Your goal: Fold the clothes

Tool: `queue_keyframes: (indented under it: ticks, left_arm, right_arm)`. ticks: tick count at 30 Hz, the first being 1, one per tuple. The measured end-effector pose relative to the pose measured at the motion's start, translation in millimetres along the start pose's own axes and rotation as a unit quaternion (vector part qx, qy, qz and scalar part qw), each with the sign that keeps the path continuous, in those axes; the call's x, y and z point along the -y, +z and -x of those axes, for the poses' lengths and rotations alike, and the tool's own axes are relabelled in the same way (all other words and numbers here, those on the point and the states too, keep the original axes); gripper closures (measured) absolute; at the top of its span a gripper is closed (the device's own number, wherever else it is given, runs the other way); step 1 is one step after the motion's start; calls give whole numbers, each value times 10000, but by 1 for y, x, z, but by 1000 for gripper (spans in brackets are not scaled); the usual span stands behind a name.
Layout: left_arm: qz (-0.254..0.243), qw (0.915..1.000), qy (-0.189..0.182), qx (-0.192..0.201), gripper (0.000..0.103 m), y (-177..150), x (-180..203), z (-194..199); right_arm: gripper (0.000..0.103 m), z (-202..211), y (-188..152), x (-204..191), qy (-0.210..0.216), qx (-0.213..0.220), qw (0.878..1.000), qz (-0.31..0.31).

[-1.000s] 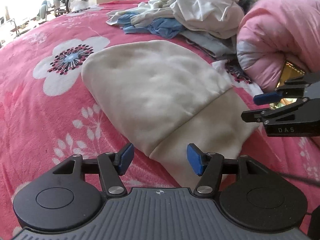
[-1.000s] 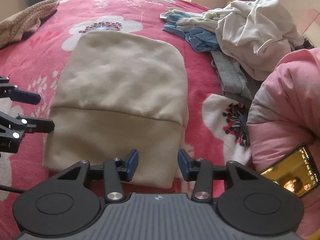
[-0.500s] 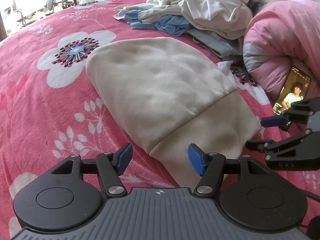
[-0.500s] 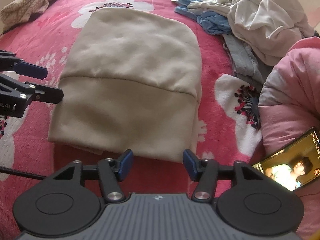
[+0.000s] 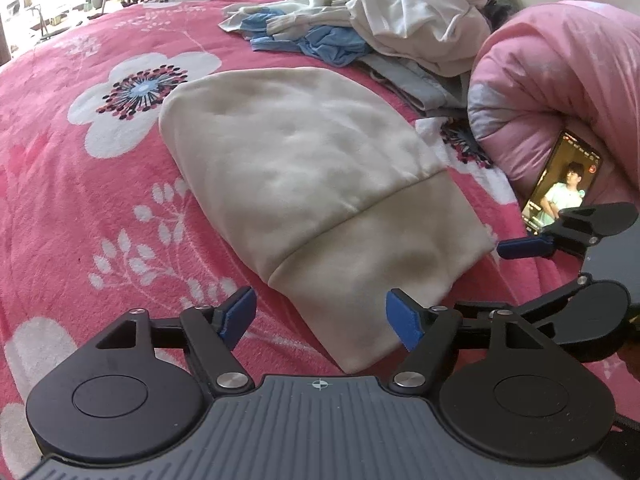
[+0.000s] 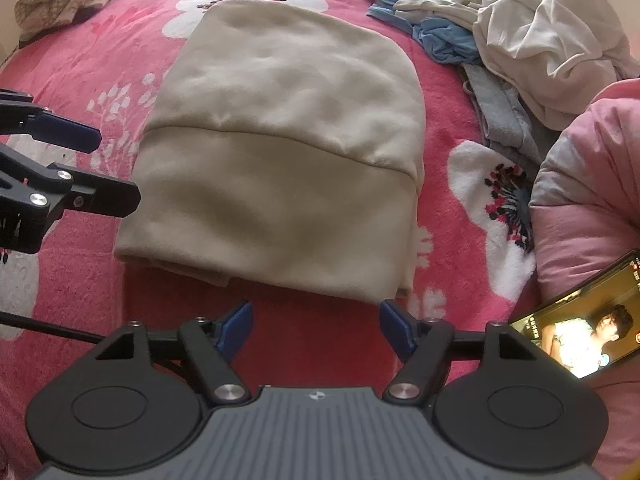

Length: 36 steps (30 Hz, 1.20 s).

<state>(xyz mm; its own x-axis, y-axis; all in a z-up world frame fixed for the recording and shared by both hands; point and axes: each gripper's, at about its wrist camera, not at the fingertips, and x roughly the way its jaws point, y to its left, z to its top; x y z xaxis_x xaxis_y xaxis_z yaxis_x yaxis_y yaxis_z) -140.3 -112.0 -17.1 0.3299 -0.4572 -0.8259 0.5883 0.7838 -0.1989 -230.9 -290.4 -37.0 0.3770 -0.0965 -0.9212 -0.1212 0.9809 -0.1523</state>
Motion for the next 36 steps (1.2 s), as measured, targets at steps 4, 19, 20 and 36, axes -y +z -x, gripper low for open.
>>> queue_keyframes:
  ticks: [4,19,20,36]
  left_arm:
    - [-16,10000,4,-49,30,-2,1,0]
    - [-21,9998,-46,-186,29,-5,3,-3]
    - [-19,9998,-45,-189,29,-5,3,-3]
    - [-57,9998,41,-159,25,-6,5,-2]
  right_arm:
    - [29,1,-1,-2,-36,1,10000,42]
    - [20,0,-3,-4,-126,40,9997,184]
    - [19,0,-3,-4,-128,37,9997,186]
    - [9,0,-6,-12,-71,37,9995,294]
